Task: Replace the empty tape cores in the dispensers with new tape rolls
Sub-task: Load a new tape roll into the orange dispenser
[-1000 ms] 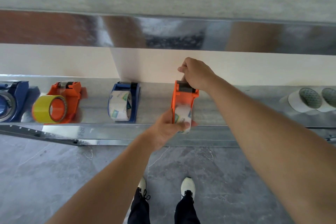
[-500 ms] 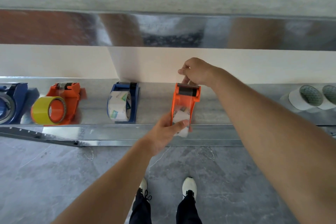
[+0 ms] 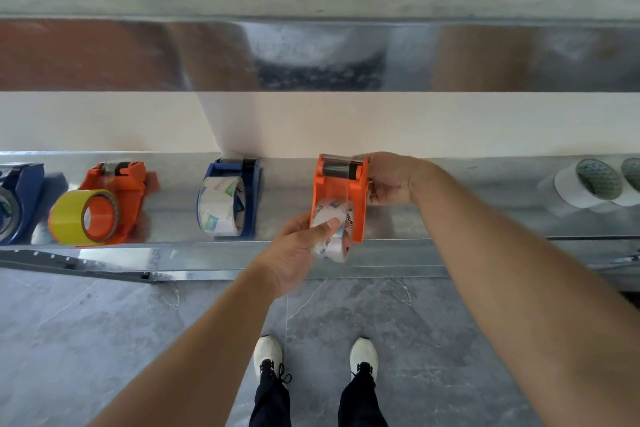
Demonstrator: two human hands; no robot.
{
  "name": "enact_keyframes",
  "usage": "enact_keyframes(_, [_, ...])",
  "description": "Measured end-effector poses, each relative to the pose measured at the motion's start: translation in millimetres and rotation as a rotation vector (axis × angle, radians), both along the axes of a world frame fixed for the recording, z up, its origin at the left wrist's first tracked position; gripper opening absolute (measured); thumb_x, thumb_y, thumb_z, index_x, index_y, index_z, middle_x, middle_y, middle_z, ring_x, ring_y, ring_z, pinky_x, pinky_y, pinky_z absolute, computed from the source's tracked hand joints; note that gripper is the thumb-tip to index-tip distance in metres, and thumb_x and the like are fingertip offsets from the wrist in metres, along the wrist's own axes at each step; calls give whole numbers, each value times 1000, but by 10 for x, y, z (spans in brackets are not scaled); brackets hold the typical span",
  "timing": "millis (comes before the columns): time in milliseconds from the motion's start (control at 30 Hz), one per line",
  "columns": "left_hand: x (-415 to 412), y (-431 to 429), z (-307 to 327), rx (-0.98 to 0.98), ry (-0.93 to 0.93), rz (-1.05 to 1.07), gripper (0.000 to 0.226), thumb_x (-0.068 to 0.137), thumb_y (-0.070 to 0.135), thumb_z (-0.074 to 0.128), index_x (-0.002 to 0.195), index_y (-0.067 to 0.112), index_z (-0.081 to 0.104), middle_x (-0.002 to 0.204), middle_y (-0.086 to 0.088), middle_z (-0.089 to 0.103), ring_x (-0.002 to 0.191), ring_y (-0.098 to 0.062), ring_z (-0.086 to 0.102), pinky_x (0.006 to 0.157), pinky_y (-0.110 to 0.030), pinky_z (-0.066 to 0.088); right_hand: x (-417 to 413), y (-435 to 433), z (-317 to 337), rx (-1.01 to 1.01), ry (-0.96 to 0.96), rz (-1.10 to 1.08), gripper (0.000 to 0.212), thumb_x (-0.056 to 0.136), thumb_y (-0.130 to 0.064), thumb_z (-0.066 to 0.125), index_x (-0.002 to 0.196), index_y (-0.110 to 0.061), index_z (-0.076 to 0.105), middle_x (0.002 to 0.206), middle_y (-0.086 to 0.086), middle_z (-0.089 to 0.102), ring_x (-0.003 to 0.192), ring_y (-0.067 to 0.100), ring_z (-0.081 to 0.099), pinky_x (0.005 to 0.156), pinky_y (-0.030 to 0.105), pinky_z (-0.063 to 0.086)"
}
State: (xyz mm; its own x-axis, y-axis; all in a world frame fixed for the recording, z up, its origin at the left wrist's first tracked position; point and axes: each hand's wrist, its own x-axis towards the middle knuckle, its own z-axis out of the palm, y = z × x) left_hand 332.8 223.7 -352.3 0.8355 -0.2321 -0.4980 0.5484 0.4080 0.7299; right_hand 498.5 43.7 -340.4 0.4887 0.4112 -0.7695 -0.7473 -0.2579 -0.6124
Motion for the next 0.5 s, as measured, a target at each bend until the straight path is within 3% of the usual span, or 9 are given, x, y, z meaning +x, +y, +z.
enact_keyframes(100, [47, -45, 71, 25, 27, 11, 33, 93, 23, 76, 122, 6, 73, 114, -12, 78, 101, -23, 74, 92, -37, 57, -38, 13, -33, 33, -118, -134, 31, 100, 7, 56, 124, -6, 70, 84, 12, 70, 66, 17, 61, 67, 26, 50])
enact_keyframes(167, [76, -74, 98, 24, 55, 29, 34, 92, 24, 77, 120, 6, 72, 111, -12, 78, 98, -23, 75, 90, -40, 57, -84, 0, -10, 50, -148, -161, 29, 102, 8, 51, 121, -5, 68, 71, 7, 70, 53, 12, 62, 50, 20, 51])
enact_keyframes(200, [89, -86, 127, 14, 76, 47, 34, 91, 24, 76, 119, 6, 72, 110, -11, 79, 97, -24, 75, 91, -41, 58, -111, -15, 6, 61, -158, -152, 27, 103, 5, 52, 122, -6, 68, 70, 6, 71, 54, 12, 65, 49, 20, 52])
enact_keyframes(300, [144, -114, 203, -24, 151, 128, 43, 86, 26, 72, 123, 2, 70, 109, -13, 79, 94, -25, 77, 88, -45, 62, -159, -80, -23, 101, -173, -125, 26, 105, -21, 59, 128, -11, 67, 94, 9, 74, 84, 25, 66, 80, 34, 60])
enact_keyframes(367, [211, -142, 248, -14, 201, 157, 42, 93, 28, 69, 124, 0, 69, 112, -17, 79, 96, -29, 78, 89, -48, 61, -194, -109, -64, 108, -166, -100, 44, 106, -43, 53, 131, -10, 66, 111, 14, 70, 95, 28, 59, 100, 46, 53])
enact_keyframes(433, [296, -182, 296, 10, 247, 167, 38, 102, 28, 63, 125, -2, 69, 118, -22, 78, 108, -36, 76, 98, -55, 59, -246, -87, -80, 94, -176, -80, 56, 105, -54, 47, 131, -9, 66, 108, 14, 69, 82, 21, 59, 95, 43, 53])
enact_keyframes(500, [387, -205, 345, 24, 292, 181, 40, 105, 31, 61, 125, -3, 70, 122, -24, 76, 119, -41, 72, 105, -61, 55, -281, -65, -91, 22, -223, -52, 57, 103, -58, 49, 126, -8, 68, 86, 7, 67, 67, 14, 56, 77, 32, 54])
